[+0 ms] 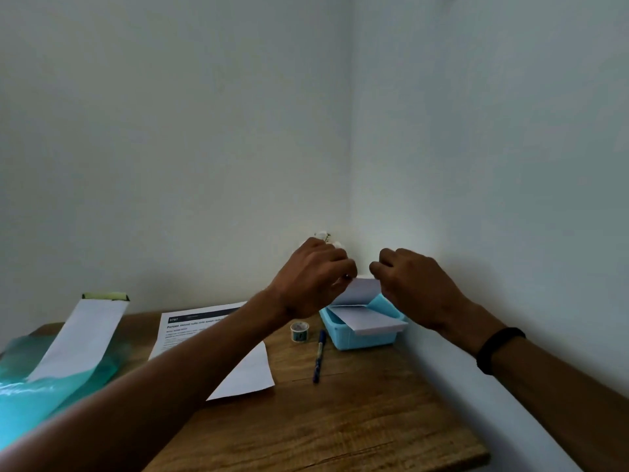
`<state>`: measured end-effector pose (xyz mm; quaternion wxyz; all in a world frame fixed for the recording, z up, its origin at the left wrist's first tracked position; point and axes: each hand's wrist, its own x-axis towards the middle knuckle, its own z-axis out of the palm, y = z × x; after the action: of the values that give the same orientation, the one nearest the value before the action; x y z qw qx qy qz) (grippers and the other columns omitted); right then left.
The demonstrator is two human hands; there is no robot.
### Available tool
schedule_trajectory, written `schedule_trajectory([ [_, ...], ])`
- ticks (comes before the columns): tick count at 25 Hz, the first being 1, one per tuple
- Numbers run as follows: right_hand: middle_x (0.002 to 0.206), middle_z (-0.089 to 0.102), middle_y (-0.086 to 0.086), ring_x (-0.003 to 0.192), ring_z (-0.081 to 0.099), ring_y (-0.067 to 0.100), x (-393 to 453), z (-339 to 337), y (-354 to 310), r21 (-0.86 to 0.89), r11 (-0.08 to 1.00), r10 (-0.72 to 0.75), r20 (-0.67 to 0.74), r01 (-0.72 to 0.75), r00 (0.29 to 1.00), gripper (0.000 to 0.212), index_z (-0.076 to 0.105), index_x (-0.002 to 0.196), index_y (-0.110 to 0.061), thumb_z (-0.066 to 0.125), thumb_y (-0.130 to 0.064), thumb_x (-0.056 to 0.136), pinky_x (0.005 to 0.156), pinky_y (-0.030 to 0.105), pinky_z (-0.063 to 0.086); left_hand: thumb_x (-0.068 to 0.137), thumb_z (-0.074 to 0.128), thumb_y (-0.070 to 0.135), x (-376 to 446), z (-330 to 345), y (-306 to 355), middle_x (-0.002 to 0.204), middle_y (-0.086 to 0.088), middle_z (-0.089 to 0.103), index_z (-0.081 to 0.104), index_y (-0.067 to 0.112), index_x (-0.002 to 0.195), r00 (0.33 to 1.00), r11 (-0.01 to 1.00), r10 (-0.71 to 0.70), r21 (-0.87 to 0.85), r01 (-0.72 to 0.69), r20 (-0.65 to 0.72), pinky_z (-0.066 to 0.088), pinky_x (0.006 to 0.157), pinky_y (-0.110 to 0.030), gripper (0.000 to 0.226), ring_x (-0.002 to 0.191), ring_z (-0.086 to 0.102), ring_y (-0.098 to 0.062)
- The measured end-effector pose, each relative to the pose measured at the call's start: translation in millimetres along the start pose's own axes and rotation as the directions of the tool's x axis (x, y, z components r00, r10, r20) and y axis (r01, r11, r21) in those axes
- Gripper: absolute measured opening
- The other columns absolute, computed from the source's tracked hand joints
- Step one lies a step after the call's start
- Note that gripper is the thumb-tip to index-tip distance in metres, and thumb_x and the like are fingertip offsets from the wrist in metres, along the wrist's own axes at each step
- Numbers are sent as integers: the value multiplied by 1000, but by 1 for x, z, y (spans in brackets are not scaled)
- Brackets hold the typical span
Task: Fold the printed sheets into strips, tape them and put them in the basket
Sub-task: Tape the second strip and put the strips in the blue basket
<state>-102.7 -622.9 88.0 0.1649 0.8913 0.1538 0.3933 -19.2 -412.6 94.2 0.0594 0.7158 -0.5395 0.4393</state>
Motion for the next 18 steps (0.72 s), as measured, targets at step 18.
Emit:
schedule_trajectory([
  [18,125,61,-3,111,53,14,-58,7,-14,154,977,101,286,-150,953,23,62,122,-28,55,-28,99,81,33,56,99,60,53,-62,44,52,107,6,75,73,29,108,968,954,-251,-166,248,3,52,96,-37,29,102,66,-13],
])
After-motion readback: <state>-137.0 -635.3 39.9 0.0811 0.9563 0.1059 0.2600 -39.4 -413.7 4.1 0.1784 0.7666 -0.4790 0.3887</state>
